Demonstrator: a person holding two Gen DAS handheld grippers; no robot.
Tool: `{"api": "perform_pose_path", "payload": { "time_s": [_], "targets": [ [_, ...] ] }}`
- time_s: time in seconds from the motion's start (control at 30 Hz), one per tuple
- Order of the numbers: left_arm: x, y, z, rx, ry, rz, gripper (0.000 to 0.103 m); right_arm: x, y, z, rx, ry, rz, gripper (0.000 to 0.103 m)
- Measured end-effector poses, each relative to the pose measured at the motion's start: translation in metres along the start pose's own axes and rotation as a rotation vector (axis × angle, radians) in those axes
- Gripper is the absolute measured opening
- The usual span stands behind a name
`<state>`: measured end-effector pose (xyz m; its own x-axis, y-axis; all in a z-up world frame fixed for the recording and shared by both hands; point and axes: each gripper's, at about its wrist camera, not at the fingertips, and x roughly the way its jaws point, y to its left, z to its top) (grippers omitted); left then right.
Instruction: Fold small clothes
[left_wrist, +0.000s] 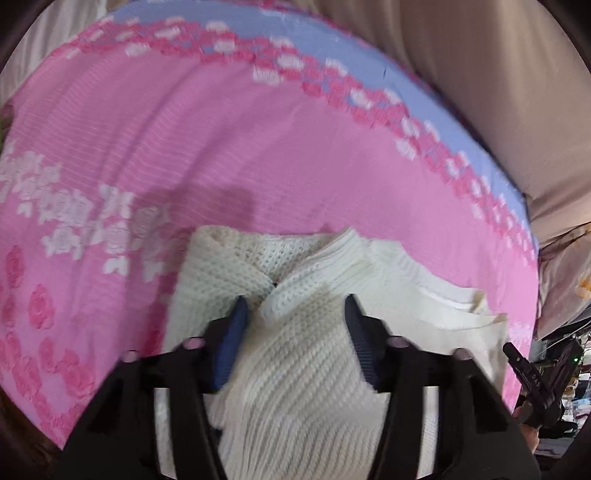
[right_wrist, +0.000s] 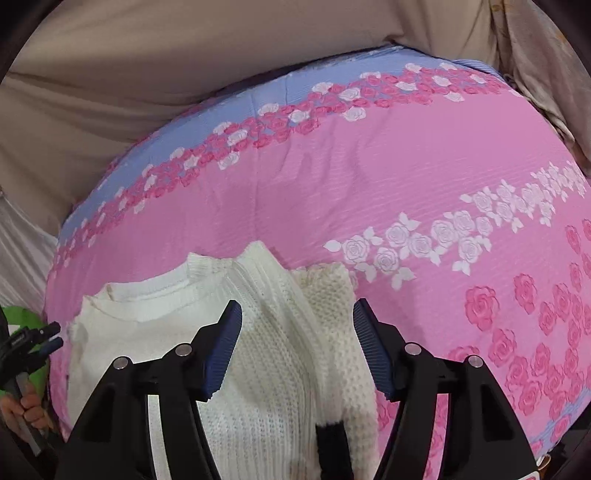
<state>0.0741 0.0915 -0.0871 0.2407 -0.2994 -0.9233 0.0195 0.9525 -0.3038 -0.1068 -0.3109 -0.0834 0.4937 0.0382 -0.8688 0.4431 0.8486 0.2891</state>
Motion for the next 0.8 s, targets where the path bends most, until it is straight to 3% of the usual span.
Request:
{"api": "perform_pose_path", "payload": {
  "time_s": [0.03, 0.07, 0.13, 0.23, 0.3, 0.37, 0.47, 0.53, 0.57, 0.6, 0.7, 0.8],
  "targets": [
    [0.004, 0.002, 0.0, 0.005, 0.013, 0.019, 0.007, 0.011, 0.002, 0.001, -0.006, 0.022, 0.001, 0.047],
    [0.001, 0.004, 0.001, -0.006, 0.003, 0.023, 0.008, 0.021, 0.004, 0.002, -0.013, 0.039, 0.016, 0.006],
    [-0.009, 0.011, 0.003, -0.024, -0.035, 0.045, 0.008, 0.022, 0.009, 0.006, -0.005, 0.043, 0.033, 0.008],
    [0.001, 0.024, 0.009, -0.038, -0.019, 0.105, 0.007, -0.003, 0.012, 0.016, -0.005, -0.062, 0.032, 0.007],
    [0.0, 0.031, 0.011, -0.067, -0.017, 0.073, 0.008, 0.022, 0.001, 0.02, 0.001, 0.012, -0.023, 0.007],
    [-0.012, 0.03, 0.011, -0.081, -0.018, 0.046, 0.01, 0.044, -0.011, 0.02, 0.026, 0.077, -0.019, 0.007],
    [-0.054, 0.018, 0.0, -0.047, -0.093, 0.034, 0.01, 0.013, -0.006, 0.022, 0.079, 0.024, 0.001, 0.019],
    [-0.071, 0.004, -0.013, 0.006, -0.108, 0.019, 0.015, -0.022, 0.015, 0.016, 0.014, -0.046, 0.006, 0.019],
    [-0.073, -0.006, -0.022, 0.042, -0.099, 0.012, 0.023, -0.035, 0.031, 0.01, -0.042, -0.051, 0.027, 0.019],
    [-0.069, -0.014, -0.029, 0.072, -0.08, 0.013, 0.03, -0.04, 0.044, 0.005, -0.083, -0.041, 0.05, 0.019],
    [-0.027, -0.038, -0.056, 0.182, 0.018, 0.095, 0.031, -0.024, 0.107, -0.035, -0.274, 0.086, 0.145, 0.013],
    [-0.018, -0.034, -0.064, 0.155, 0.042, 0.099, 0.03, 0.031, 0.144, -0.075, -0.389, 0.209, 0.103, 0.011]
  ]
}}
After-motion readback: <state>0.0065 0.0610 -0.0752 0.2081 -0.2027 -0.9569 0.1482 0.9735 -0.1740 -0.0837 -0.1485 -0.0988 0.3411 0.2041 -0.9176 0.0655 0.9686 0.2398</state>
